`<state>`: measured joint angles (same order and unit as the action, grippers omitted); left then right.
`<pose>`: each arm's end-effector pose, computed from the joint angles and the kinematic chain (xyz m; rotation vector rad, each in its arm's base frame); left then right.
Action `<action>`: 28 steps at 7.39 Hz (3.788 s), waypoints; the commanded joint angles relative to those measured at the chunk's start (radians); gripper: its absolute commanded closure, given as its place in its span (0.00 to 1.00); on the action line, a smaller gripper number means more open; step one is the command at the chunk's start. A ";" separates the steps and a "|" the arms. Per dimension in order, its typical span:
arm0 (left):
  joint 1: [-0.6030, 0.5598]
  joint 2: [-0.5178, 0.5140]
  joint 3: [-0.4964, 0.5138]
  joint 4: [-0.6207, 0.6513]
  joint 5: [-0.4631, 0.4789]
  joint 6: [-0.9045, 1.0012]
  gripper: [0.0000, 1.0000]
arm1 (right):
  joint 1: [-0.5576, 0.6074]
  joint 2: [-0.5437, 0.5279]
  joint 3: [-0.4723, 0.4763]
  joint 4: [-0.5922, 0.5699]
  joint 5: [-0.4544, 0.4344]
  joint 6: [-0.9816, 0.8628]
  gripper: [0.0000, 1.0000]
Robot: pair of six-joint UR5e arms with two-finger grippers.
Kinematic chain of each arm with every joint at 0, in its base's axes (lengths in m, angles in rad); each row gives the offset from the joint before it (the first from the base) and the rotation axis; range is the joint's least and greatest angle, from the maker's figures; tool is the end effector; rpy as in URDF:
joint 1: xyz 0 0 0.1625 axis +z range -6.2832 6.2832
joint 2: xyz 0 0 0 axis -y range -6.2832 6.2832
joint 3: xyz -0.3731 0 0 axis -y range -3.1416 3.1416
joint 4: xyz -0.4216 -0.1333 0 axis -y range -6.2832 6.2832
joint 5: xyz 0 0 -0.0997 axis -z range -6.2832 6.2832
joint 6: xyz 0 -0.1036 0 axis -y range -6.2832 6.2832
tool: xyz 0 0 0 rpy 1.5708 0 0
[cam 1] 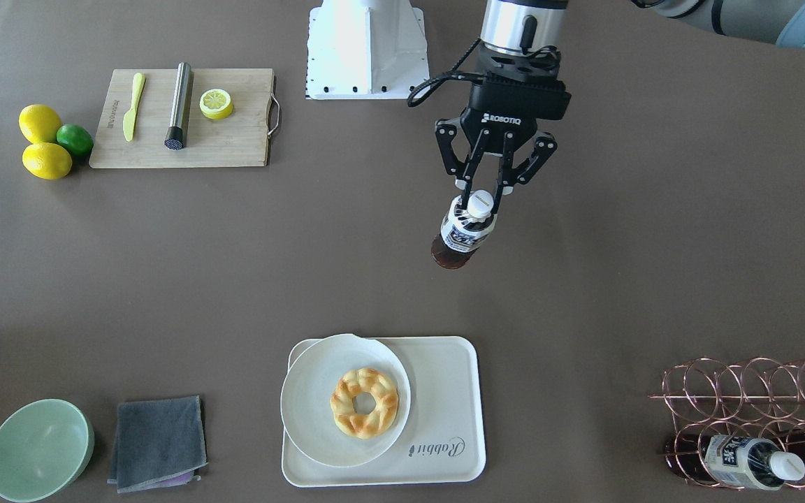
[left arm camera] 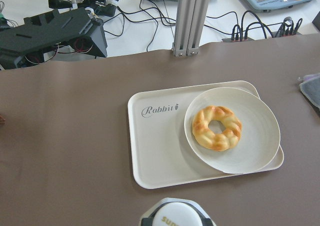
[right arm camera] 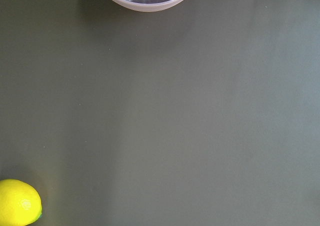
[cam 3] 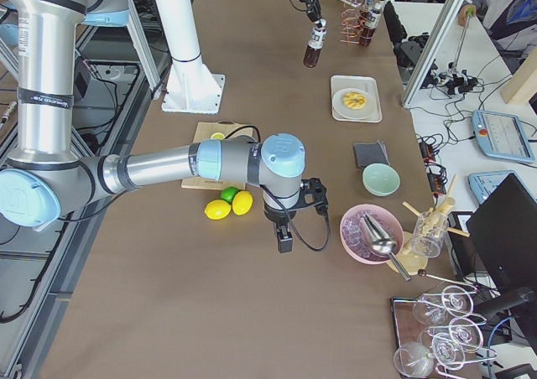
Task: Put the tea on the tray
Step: 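Carry the bottle toward the tray and set it upright beside it, then withdraw the left gripper while the right gripper reaches over the bottle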
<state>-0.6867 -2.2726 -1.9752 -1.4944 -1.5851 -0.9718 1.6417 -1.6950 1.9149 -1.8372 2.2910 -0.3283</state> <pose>0.3572 -0.4633 0.0384 0.6071 0.8322 -0.0724 0.0975 -0.4554 0.5232 0.0994 -0.7162 -0.2294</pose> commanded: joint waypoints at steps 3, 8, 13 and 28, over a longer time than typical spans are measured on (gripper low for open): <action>0.203 -0.084 0.111 -0.039 0.243 -0.053 1.00 | 0.000 -0.002 -0.017 0.013 0.008 -0.002 0.00; 0.246 -0.065 0.207 -0.202 0.272 -0.084 1.00 | 0.000 -0.002 -0.022 0.015 0.011 -0.002 0.00; 0.248 -0.042 0.175 -0.196 0.298 -0.071 0.02 | 0.000 0.000 -0.004 0.016 0.060 0.002 0.00; -0.565 0.558 0.153 -0.294 -0.608 0.817 0.02 | -1.040 0.966 -0.009 -0.054 -0.377 1.625 0.02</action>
<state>-1.2432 -1.7131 -1.8435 -1.7883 -2.1916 -0.1665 0.6482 -0.9009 2.0108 -1.7483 1.9676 1.3689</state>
